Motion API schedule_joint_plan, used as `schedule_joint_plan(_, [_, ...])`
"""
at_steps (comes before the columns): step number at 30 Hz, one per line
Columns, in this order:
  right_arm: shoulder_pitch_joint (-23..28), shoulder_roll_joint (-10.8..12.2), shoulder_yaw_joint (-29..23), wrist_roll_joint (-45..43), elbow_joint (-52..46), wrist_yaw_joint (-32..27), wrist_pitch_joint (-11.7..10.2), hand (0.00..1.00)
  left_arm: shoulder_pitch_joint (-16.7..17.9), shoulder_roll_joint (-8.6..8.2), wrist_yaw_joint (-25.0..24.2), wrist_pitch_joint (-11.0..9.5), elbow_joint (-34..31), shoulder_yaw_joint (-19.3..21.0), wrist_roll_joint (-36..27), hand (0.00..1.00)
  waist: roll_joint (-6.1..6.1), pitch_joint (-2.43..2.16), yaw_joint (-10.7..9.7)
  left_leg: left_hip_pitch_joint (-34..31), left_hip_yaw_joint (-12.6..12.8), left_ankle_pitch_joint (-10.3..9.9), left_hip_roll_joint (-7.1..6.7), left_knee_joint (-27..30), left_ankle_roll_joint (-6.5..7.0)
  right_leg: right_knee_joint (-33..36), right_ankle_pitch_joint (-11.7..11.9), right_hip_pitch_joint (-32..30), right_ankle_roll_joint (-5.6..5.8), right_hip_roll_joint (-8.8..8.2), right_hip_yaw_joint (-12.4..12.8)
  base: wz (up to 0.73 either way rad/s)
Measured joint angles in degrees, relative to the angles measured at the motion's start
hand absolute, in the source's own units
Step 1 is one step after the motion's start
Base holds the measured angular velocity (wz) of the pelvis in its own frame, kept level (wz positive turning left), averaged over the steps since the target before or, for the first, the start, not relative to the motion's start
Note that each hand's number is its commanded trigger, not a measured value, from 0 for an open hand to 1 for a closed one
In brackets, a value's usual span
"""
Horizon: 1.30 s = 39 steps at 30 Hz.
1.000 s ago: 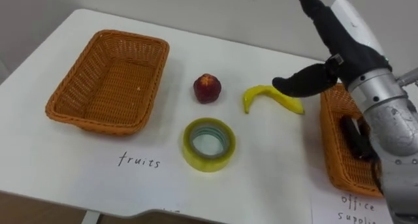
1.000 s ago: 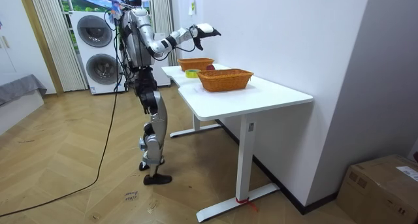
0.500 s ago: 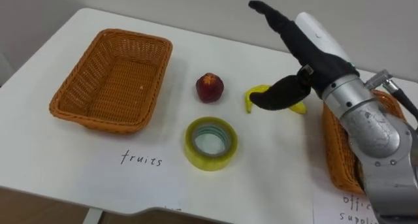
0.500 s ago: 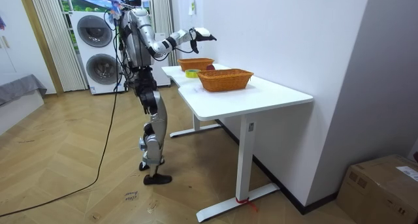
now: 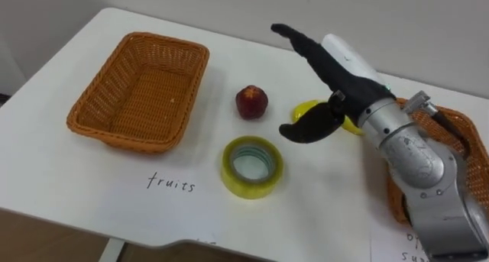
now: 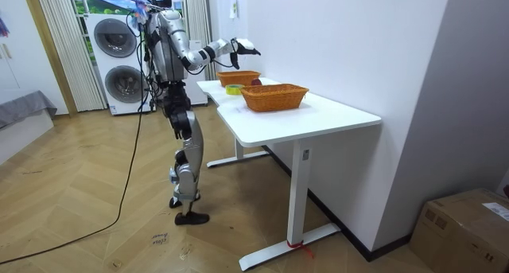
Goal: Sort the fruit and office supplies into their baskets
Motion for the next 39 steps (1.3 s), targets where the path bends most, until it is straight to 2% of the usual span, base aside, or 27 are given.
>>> schedule_joint_plan(5, [0.0, 0.2, 0.8, -0.9, 0.3, 0.6, 0.5, 0.00, -0.1, 0.00, 0.0, 0.2, -0.6, -0.8, 0.0, 0.00, 0.18, -0.04, 0.9, 0.0, -0.1, 0.0, -0.04, -0.1, 0.05, 0.0, 0.0, -0.1, 0.00, -0.17, -0.1, 0.01])
schedule_joint_plan(10, [0.0, 0.3, 1.4, -1.5, 1.6, 0.6, 1.9, 0.00, -0.3, 0.07, 0.1, 1.0, -0.6, -1.3, 0.0, 0.00, 0.18, -0.07, 0.9, -0.5, -1.0, 0.2, -0.36, -0.1, 0.30, 0.0, 0.0, -0.2, 0.01, -0.54, -1.4, 0.09])
schedule_joint_plan(21, [0.0, 0.8, 3.0, -2.9, 5.0, 0.6, 2.4, 0.00, -0.7, 0.13, 0.4, 1.0, -1.0, -1.7, 0.0, 0.00, 0.08, -0.13, 1.0, -0.7, -1.7, 0.3, -0.54, -0.1, 0.43, 0.0, 0.0, -0.1, 0.06, -0.74, -1.5, 0.02])
schedule_joint_plan(29, [0.0, 2.4, 3.0, -3.8, 9.9, 1.8, 2.5, 0.00, -0.8, 0.06, 1.6, 1.2, -1.2, -3.0, 0.0, 0.00, 0.28, -0.14, 0.9, -0.8, -2.0, 0.3, -0.59, -0.1, 0.47, 0.0, 0.0, 0.0, 0.12, -0.78, -1.5, 0.01])
schedule_joint_plan(34, [0.0, 3.8, 3.0, -3.8, 11.0, 2.5, 2.5, 0.00, -0.5, -0.14, 1.7, 1.1, -2.1, -3.9, 0.0, 0.00, 0.87, 0.18, 1.0, -0.8, -2.1, 0.3, -0.60, -0.1, 0.47, 0.0, -0.1, -0.1, 0.21, -0.79, -1.6, 0.00])
schedule_joint_plan(39, [0.0, 4.3, 3.1, -3.8, 11.3, 3.0, 2.5, 0.00, -0.5, -0.13, 1.8, 1.1, -2.4, -4.5, 0.0, 0.00, 1.05, 0.17, 1.1, -0.9, -2.1, 0.3, -0.60, -0.2, 0.47, 0.0, -0.1, -0.1, 0.31, -0.79, -1.6, 0.00])
